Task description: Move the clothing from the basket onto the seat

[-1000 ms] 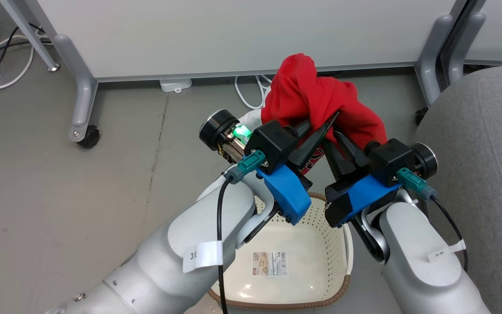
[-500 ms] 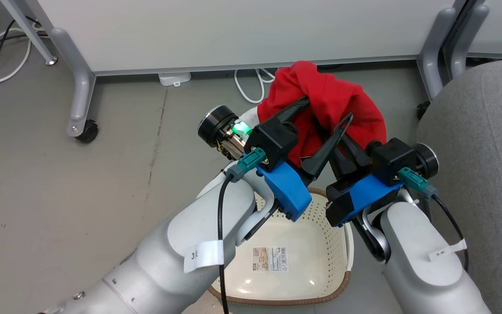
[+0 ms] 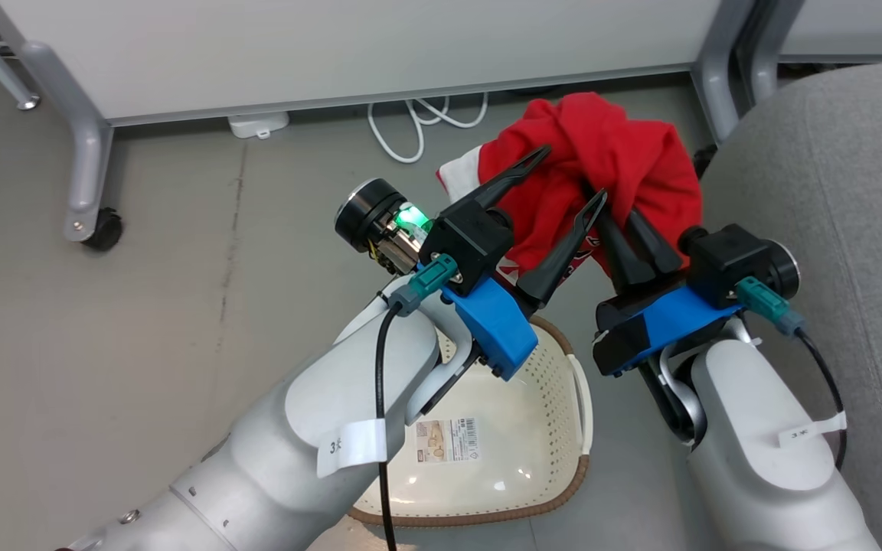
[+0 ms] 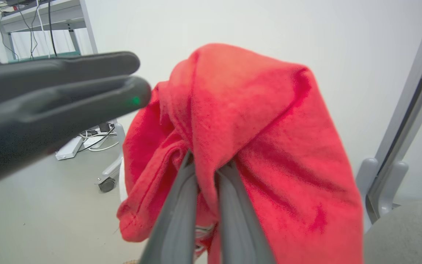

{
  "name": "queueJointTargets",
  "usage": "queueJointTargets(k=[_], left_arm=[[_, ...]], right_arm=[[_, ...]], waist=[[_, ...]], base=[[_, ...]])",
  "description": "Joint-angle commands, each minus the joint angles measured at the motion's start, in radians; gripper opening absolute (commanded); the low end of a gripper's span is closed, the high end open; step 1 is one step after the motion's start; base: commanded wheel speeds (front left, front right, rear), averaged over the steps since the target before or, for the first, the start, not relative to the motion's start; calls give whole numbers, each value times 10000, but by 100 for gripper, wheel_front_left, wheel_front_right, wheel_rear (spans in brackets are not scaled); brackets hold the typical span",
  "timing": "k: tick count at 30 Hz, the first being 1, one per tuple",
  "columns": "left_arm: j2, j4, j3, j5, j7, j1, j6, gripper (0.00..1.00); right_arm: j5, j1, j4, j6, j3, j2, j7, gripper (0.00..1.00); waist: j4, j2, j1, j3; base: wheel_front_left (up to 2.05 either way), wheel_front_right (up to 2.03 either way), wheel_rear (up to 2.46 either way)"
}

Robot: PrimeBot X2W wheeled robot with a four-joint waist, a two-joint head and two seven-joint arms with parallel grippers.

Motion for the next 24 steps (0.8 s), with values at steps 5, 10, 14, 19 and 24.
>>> queueJointTargets(k=[5, 10, 14, 19, 24], left_arm=[[126, -59, -4, 104, -45, -151, 10, 100], [197, -74, -35, 164, -39, -228, 22, 100], [262, -71, -98, 236, -37, -243, 7, 100], [310, -67, -251, 282, -30, -255, 1, 100], [349, -48, -359, 333, -18, -290, 3, 100]], right_arm=[[-57, -234, -210, 1, -429, -16, 1, 0], [-142, -231, -421, 1, -843, -14, 1, 0], [-192, -143, -646, 1, -1152, -16, 1, 0], [-234, 66, -961, 1, -1570, -13, 0, 0], [-527, 335, -1366, 1, -2002, -13, 1, 0]], waist=[[-514, 0, 0, 292], [-967, 0, 0, 497], [-1351, 0, 0, 633], [-1799, 0, 0, 775], [-2234, 0, 0, 899]], base=[[0, 0, 0], [0, 0, 0], [0, 0, 0], [0, 0, 0], [0, 0, 0]])
